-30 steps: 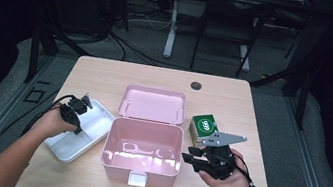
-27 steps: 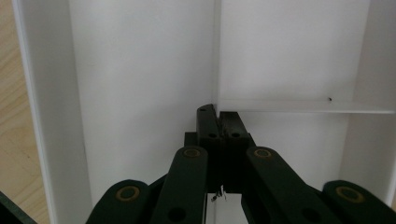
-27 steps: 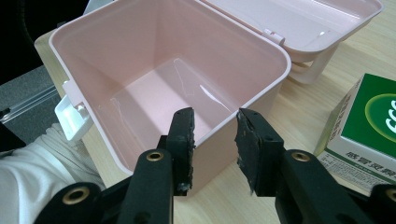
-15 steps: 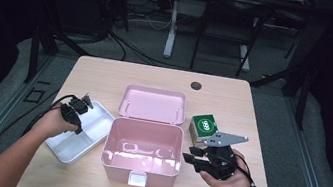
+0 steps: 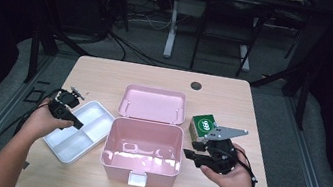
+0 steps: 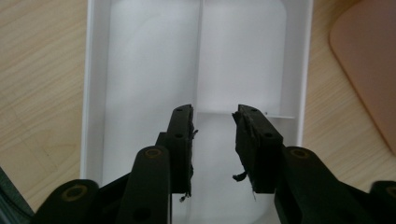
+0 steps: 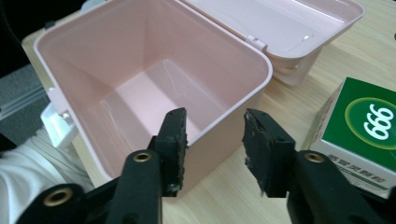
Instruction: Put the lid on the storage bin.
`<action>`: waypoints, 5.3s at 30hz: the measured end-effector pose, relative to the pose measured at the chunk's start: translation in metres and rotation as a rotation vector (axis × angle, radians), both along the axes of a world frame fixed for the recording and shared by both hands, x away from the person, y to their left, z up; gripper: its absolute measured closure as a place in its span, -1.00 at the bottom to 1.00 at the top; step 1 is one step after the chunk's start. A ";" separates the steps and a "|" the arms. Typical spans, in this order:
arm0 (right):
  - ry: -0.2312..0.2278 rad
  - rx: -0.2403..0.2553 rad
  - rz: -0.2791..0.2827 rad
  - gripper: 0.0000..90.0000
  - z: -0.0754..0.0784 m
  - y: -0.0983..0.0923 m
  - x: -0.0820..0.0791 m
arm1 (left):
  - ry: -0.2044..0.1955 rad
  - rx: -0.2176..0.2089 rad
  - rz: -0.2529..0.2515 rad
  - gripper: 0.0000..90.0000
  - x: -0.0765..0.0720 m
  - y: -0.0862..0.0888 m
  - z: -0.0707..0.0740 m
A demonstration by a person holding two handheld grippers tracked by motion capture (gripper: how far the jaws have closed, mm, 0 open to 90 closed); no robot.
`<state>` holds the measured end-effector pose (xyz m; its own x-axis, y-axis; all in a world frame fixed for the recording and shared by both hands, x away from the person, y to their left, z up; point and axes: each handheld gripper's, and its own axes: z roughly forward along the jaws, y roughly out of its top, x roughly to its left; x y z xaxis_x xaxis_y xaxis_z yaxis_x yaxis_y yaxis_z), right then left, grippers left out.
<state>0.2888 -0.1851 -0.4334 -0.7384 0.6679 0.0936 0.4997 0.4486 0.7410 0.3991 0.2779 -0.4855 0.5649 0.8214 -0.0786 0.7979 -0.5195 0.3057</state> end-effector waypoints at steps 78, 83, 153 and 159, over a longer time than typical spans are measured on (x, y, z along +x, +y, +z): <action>0.392 -0.362 -0.420 -0.95 -0.055 -0.001 0.165 | -0.137 -0.016 0.000 -0.15 -0.045 -0.008 0.019; 0.424 -0.373 -0.409 -0.78 -0.056 -0.001 0.167 | -0.150 -0.022 0.003 -0.13 -0.045 -0.008 0.021; 0.496 -0.527 -0.290 -0.64 -0.044 0.002 0.166 | -0.148 -0.031 -0.010 -0.09 -0.046 -0.011 0.022; 0.470 -0.515 -0.281 -0.64 -0.029 0.000 0.162 | -0.146 -0.038 -0.012 -0.09 -0.047 -0.010 0.023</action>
